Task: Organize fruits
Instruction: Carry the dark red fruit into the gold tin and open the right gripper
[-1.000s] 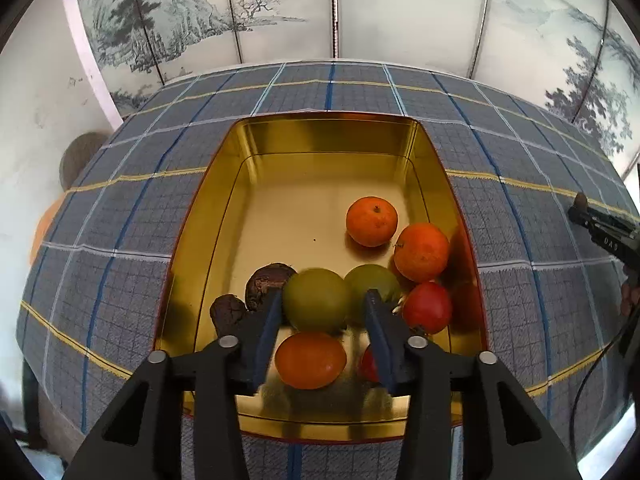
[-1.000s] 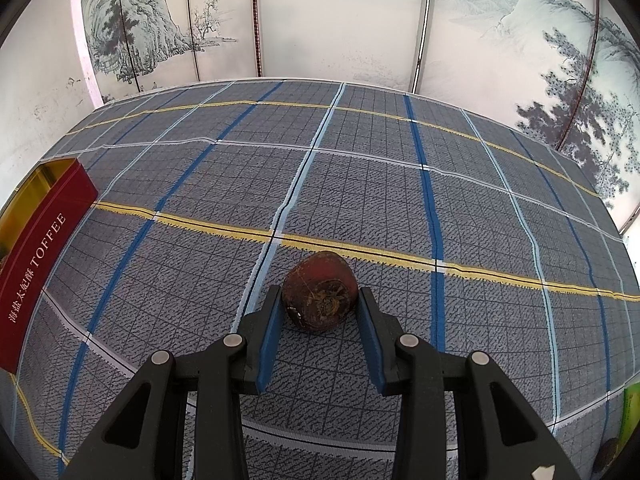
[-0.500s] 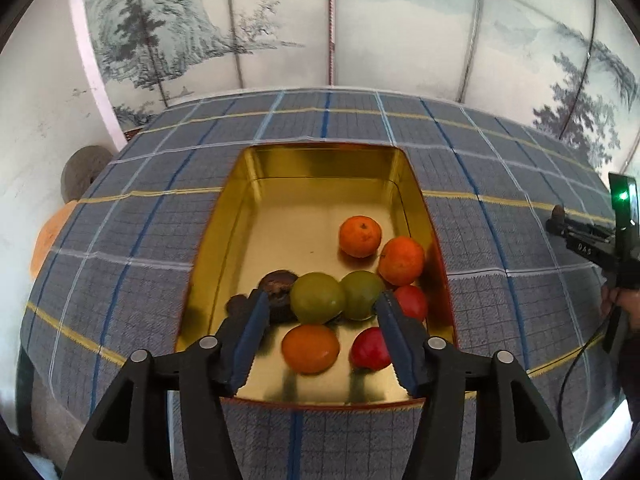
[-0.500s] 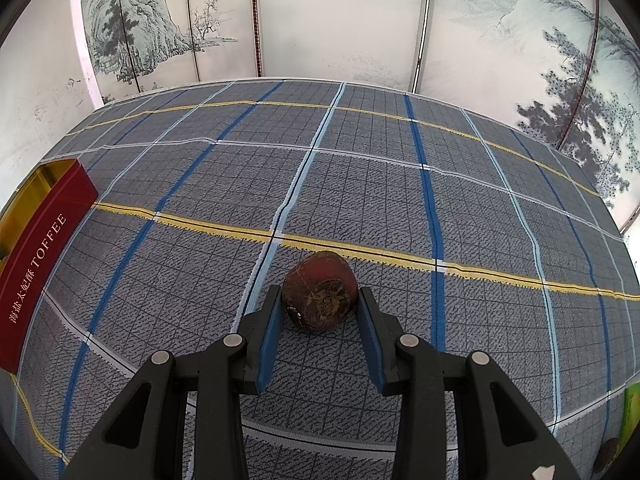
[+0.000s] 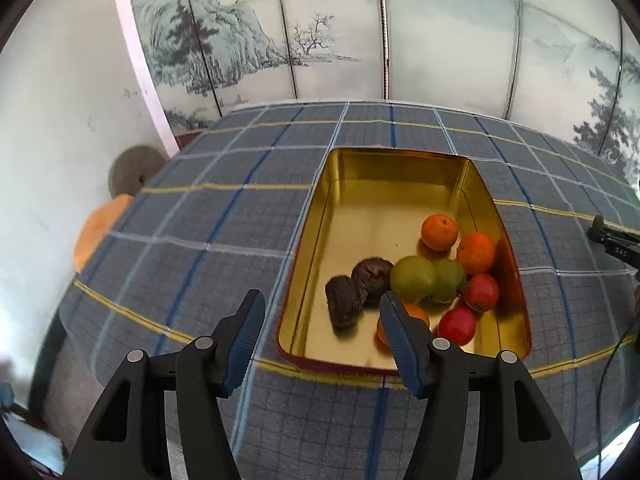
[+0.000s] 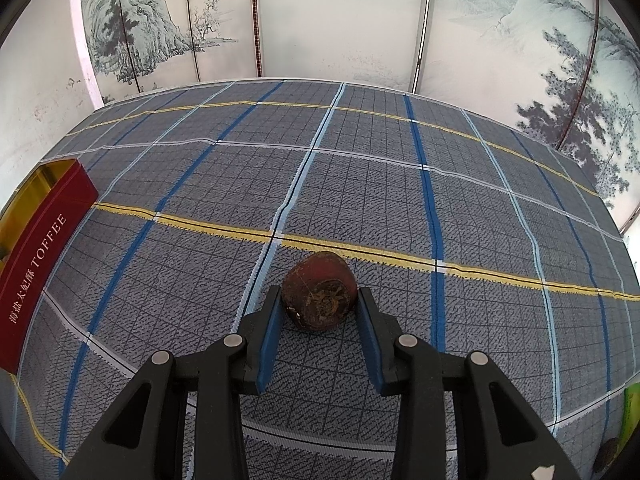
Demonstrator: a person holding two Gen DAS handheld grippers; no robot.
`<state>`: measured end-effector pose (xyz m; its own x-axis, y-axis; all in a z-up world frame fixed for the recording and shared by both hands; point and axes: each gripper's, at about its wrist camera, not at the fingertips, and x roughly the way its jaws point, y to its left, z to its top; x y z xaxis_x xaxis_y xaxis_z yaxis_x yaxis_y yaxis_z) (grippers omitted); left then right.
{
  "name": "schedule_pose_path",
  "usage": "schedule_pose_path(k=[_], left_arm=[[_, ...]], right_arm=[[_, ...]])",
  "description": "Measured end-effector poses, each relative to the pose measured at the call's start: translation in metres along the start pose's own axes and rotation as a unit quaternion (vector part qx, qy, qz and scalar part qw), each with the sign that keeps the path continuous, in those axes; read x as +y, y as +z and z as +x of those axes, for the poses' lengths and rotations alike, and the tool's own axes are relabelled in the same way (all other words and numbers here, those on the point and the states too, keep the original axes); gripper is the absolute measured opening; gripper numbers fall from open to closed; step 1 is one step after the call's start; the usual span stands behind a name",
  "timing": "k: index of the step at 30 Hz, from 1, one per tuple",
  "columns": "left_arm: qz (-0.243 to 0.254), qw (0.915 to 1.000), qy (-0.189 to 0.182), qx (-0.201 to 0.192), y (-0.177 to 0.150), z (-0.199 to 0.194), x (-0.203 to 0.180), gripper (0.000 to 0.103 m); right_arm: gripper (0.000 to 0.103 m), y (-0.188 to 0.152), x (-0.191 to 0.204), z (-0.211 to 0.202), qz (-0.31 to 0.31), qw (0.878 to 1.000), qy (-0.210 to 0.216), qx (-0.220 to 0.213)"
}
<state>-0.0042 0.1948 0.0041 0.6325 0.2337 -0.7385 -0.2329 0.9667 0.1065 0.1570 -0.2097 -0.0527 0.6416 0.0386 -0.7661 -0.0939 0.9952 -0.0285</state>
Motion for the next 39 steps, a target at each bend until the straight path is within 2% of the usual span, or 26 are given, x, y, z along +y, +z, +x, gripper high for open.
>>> schedule_pose_path(k=[3,7,13,15,18,25,28,39], left_arm=[[0.010,0.9999,-0.009,0.007,0.011,0.001,-0.009,0.061],[0.028,0.9995,-0.015,-0.003,0.019,-0.008,-0.028,0.061],[0.045,0.9979,-0.043,-0.017,0.021,-0.033,-0.051,0.066],[0.048,0.9976,-0.043,-0.026,0.021,-0.042,-0.055,0.070],[0.044,0.9972,-0.050,-0.035,0.019,-0.052,-0.056,0.071],[0.022,0.9971,-0.051,-0.052,0.014,-0.070,-0.044,0.073],[0.006,0.9973,-0.042,-0.060,0.008,-0.075,-0.032,0.079],[-0.045,0.9974,-0.009,-0.055,-0.025,-0.074,0.015,0.080]], right_arm=[[0.033,0.000,0.001,0.000,0.000,1.000,-0.004,0.000],[0.033,0.002,0.001,0.000,0.008,1.000,-0.008,0.006],[0.033,0.010,0.014,-0.002,0.002,0.998,-0.041,0.048],[0.033,0.009,0.023,-0.013,-0.011,0.998,-0.042,0.043],[0.033,0.007,0.036,-0.032,-0.030,0.998,-0.038,0.029],[0.033,0.014,0.070,-0.084,-0.050,0.999,-0.002,-0.015],[0.033,0.017,0.090,-0.102,-0.056,0.998,0.021,-0.032],[0.033,0.013,0.180,-0.134,-0.108,0.989,0.088,-0.051]])
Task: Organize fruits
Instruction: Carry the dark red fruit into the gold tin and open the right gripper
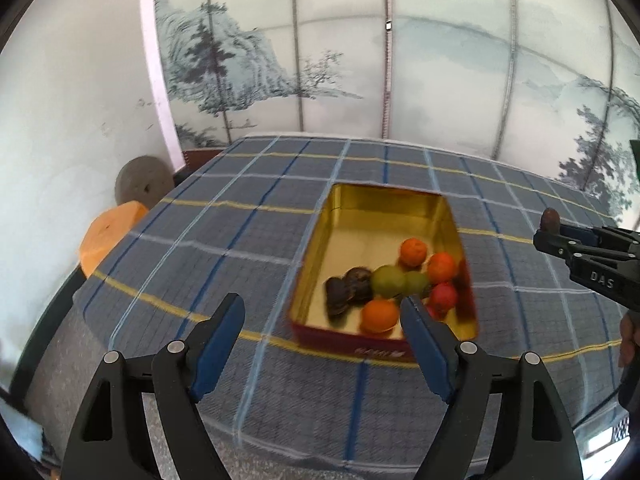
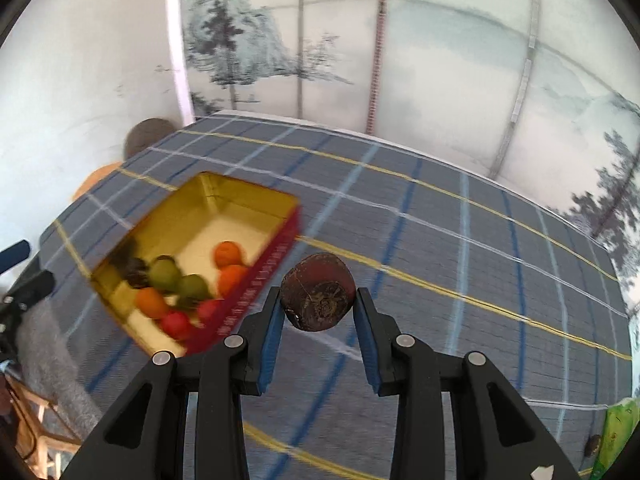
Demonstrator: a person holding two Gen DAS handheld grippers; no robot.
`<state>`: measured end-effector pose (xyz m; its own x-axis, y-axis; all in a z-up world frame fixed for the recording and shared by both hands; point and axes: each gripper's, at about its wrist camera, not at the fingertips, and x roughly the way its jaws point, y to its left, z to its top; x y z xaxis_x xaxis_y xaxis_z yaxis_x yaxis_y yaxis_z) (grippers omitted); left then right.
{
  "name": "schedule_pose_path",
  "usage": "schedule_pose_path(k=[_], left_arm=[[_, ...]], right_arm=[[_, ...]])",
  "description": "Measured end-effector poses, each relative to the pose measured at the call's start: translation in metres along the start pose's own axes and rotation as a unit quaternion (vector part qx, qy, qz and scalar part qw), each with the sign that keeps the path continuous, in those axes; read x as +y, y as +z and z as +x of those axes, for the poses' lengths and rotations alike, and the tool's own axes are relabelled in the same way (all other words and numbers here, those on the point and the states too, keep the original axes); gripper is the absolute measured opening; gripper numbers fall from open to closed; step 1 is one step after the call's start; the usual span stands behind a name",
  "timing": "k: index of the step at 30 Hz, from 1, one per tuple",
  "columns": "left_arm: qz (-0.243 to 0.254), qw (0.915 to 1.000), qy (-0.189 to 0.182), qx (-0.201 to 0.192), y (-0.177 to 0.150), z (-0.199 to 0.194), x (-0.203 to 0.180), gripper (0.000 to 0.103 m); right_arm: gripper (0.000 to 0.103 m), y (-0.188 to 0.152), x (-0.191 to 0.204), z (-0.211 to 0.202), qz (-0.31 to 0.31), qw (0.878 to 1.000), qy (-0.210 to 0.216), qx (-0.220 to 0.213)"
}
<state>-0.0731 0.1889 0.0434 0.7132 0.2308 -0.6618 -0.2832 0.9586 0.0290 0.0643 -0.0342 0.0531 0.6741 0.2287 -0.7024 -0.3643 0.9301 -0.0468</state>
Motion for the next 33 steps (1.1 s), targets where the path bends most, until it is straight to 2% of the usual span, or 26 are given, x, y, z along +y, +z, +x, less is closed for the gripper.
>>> schedule_pose_path(k=[7,13,19,33], left_arm=[[-0.027,0.9988,0.037,0.019,-0.013,0.017,0.038,0.080],[-0.035,0.9970,0.062,0.028,-0.017,0.029,0.060,0.080],[-0.030,0.9969,0.063,0.038,-0.016,0.040,0.062,0.080],[-0.029,0.9969,0.049,0.054,-0.006,0.058,0.052,0.080]], right_arm=[[0.033,0.003,0.050,0.020,-0.030,0.998,0.048,0.009],[0.033,0.003,0.082,0.053,-0.053,0.996,0.065,0.035],[0.033,0.001,0.101,0.075,-0.069,0.994,0.070,0.051],[0.033,0.007,0.114,0.098,-0.069,0.993,0.070,0.065]])
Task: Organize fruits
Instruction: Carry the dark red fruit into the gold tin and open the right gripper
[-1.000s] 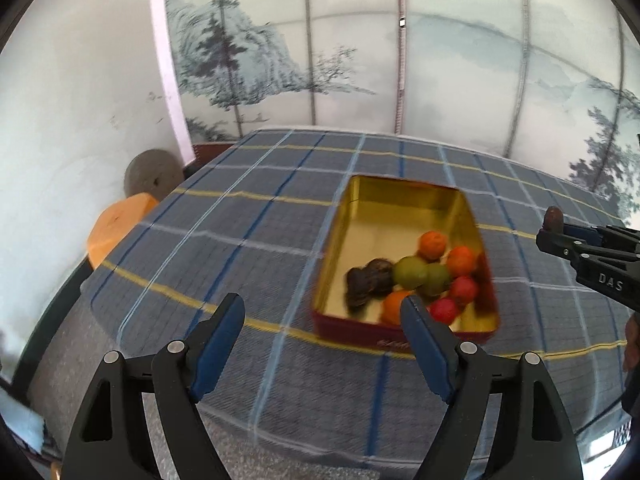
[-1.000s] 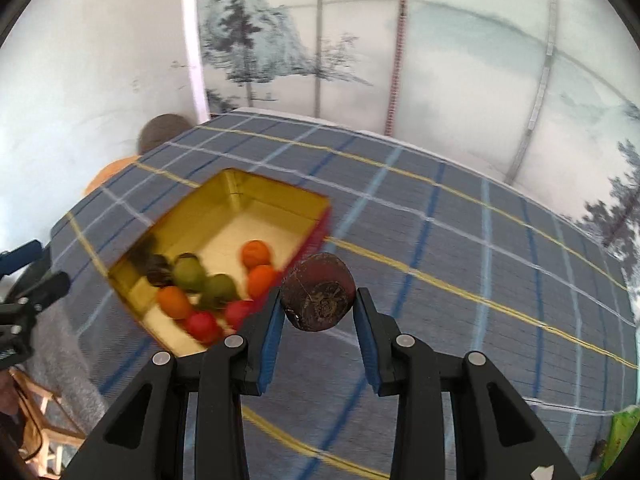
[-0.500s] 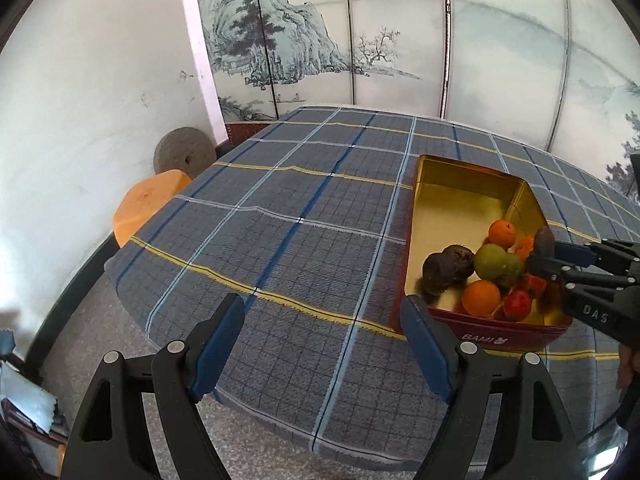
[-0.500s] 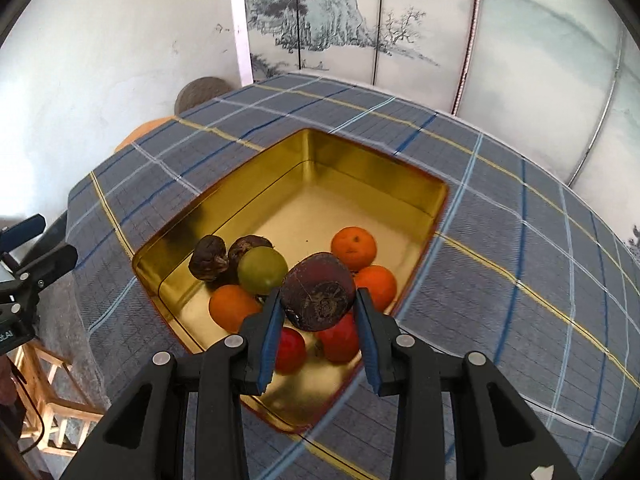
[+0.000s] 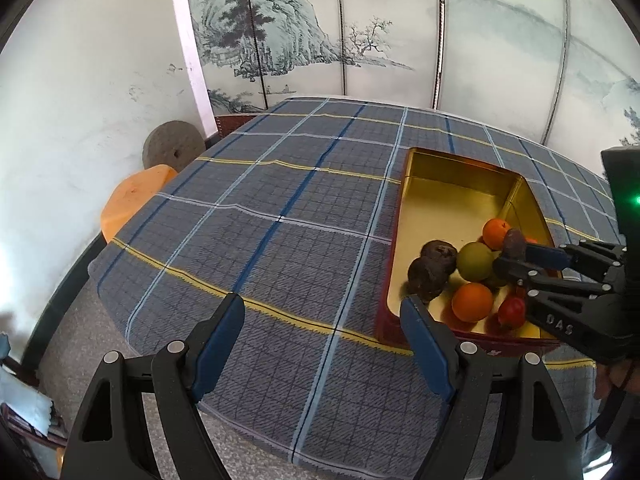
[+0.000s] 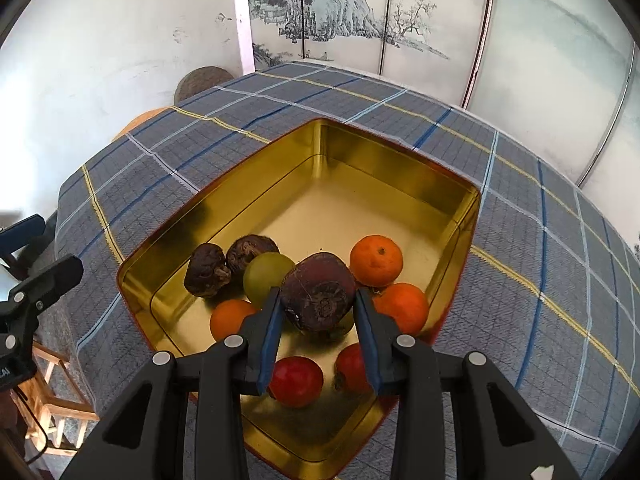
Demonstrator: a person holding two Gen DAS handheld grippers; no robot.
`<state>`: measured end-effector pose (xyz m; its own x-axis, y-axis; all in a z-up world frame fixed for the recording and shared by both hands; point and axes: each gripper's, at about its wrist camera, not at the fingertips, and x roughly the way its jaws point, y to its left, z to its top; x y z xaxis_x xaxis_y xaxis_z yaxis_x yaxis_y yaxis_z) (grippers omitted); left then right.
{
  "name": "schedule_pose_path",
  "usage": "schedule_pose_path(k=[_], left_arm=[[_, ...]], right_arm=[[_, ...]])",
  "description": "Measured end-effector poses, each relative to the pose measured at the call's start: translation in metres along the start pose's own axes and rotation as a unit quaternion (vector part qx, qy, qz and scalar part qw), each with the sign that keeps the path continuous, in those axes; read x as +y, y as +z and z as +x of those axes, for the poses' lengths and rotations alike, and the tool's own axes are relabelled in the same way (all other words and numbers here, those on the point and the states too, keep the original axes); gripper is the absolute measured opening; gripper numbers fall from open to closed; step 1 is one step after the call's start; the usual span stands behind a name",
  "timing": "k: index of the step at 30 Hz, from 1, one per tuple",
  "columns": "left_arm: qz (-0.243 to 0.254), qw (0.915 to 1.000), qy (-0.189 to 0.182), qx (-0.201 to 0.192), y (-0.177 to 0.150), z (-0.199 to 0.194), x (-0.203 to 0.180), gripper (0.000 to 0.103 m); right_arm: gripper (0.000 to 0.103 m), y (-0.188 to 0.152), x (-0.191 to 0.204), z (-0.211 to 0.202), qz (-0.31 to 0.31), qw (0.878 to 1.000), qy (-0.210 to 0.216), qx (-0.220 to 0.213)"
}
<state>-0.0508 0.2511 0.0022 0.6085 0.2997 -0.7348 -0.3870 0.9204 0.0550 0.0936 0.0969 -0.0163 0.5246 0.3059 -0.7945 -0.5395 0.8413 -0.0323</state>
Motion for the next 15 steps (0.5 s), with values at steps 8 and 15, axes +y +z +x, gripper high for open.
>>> schedule_pose_path(k=[8,15], left_arm=[[0.002,1.0000,-0.002,0.006,0.0010,0.0020,-0.0019,0.080],[0.007,0.9999,0.001,0.013,-0.0004,0.0031,-0.0085,0.080]], right_arm=[[0.034,-0.0039,0.0059,0.0080,0.000,1.000,-0.003,0.006],[0.042,-0.0067,0.0043,0.0098,0.007,1.000,-0.005,0.009]])
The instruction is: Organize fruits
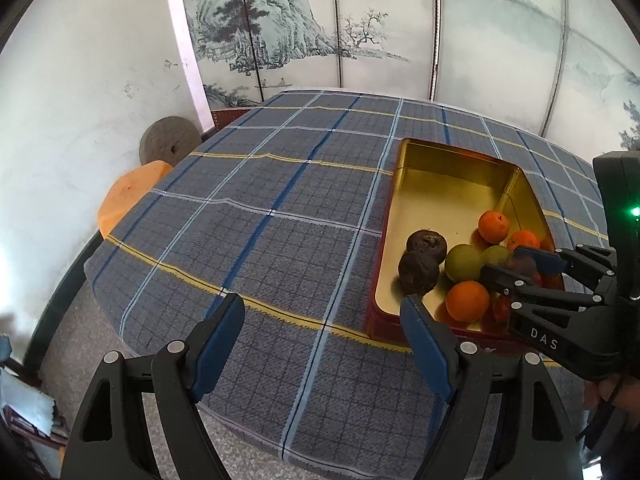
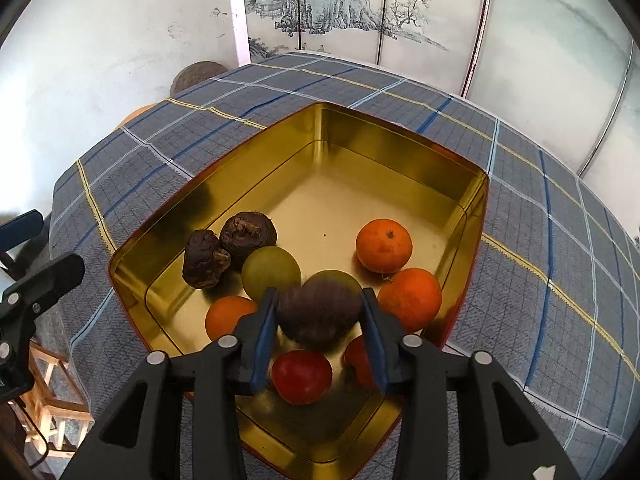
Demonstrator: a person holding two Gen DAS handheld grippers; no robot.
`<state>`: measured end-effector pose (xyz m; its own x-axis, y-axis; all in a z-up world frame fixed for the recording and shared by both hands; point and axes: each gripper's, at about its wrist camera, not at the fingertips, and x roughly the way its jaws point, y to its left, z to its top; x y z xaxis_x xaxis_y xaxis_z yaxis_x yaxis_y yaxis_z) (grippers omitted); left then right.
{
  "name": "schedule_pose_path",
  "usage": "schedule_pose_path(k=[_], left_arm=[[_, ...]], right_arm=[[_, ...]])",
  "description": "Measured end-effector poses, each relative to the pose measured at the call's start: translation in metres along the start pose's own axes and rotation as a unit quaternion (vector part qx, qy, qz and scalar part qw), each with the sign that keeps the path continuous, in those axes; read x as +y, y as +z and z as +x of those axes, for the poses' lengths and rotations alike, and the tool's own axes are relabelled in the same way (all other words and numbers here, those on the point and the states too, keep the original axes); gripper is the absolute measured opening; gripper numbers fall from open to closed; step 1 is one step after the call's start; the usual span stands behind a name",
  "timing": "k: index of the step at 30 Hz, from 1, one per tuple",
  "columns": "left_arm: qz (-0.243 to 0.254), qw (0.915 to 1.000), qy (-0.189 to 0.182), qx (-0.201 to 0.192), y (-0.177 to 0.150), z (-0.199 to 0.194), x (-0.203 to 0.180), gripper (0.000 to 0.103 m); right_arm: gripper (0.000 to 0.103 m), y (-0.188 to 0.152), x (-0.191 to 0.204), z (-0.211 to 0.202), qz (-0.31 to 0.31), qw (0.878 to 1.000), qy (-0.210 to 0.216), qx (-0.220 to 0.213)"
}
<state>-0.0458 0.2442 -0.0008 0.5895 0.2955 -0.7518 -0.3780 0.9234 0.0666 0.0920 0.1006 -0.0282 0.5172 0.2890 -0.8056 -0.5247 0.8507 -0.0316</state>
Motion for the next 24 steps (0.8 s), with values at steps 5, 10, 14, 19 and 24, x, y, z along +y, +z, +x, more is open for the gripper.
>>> schedule_pose_path(k=[5,10,14,19,24], left_arm=[[-0.001,1.0000,0.002,0.005,-0.001,-0.001,-0.001,0.080],[0.001,0.9999,0.009,0.006,-0.002,-0.003,-0.001,0.080],[0.001,0.9999,0.012,0.008,-0.002,-0.005,-0.003,0.080],[0.003,0.9999,0.010,0.008,-0.003,-0.008,-0.005,0.080],[0.004,0.9999,0.008,0.008,-0.004,-0.010,-0.009,0.080]], right_arm=[[0.052,-0.003,-0.002,-0.002,0.012,1.000,-0.001,0.002],[0.070,-0.006,0.000,-0.013,0.013,1.000,0.000,-0.009],[0.084,-0.009,0.000,-0.025,0.017,1.000,-0.002,-0.017],[0.094,-0.014,-0.002,-0.042,0.025,0.999,-0.015,-0.021],[0.099,-0.023,-0.001,-0.061,0.021,0.999,-0.025,-0.030]])
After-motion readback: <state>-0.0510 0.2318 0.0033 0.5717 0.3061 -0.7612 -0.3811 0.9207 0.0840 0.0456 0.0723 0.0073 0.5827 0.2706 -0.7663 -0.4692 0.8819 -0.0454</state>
